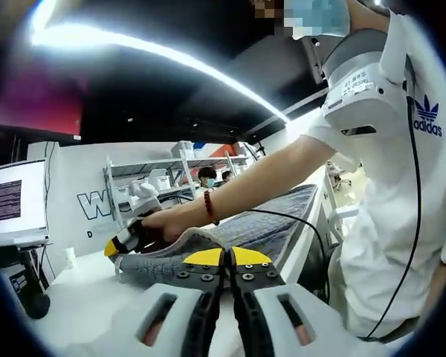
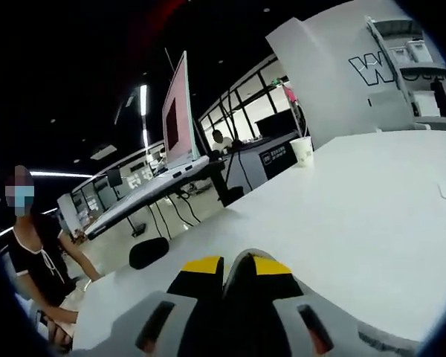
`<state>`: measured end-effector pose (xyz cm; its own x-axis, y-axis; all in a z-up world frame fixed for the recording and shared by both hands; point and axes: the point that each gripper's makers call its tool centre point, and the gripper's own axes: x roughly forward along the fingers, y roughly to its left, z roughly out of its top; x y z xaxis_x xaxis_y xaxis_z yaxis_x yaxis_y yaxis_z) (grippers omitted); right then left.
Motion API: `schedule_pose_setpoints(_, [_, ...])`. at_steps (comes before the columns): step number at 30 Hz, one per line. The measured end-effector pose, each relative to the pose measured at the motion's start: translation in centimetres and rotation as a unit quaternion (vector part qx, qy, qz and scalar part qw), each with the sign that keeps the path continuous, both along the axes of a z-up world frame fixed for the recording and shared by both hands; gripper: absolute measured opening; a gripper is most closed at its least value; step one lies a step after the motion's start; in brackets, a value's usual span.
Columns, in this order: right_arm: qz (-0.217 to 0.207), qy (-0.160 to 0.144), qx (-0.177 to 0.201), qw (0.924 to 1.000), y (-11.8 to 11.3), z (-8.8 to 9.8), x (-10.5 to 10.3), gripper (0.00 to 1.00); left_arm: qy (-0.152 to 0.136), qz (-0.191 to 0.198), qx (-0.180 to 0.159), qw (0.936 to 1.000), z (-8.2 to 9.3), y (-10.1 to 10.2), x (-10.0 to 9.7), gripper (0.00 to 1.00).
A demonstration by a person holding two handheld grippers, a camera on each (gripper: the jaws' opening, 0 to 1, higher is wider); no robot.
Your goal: Open the folded towel by lifting each exposed corner and separating the folded layers until the towel lies flat within the target outline without major curled edges
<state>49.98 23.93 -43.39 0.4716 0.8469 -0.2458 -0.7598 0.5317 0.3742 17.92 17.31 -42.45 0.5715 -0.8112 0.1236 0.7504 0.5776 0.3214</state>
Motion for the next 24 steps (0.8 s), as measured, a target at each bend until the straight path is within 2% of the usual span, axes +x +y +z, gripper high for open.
schedule_pose_setpoints(5, [0.007, 0.006, 0.008, 0.9999, 0.4, 0.0, 0.0, 0.18, 0.001, 0.005, -0.002, 1.0, 0.0, 0.2, 0.1, 0.03])
schedule_pose_setpoints(16, [0.016, 0.008, 0.013, 0.9998, 0.4, -0.1, -0.7, 0.15, -0.001, 0.015, -0.013, 0.9998, 0.2, 1.0, 0.1, 0.04])
schedule_pose_setpoints(18, [0.016, 0.006, 0.014, 0.9998, 0.2, 0.0, -0.7, 0.18, 0.0, 0.02, -0.015, 0.9997, 0.1, 1.2, 0.1, 0.04])
schedule_pose_setpoints(19, [0.033, -0.006, 0.022, 0.9992, 0.5, 0.4, -1.1, 0.2, 0.001, 0.022, -0.016, 0.9996, 0.1, 1.2, 0.1, 0.04])
schedule_pose_setpoints(22, [0.048, -0.024, 0.018, 0.9984, 0.8, 0.7, -1.9, 0.22, 0.006, 0.035, -0.018, 0.9992, 0.0, 1.8, 0.2, 0.04])
schedule_pose_setpoints(24, [0.05, -0.029, 0.031, 0.9979, 0.9, 1.2, -2.2, 0.24, 0.009, 0.039, -0.025, 0.9989, 0.0, 2.3, 0.1, 0.05])
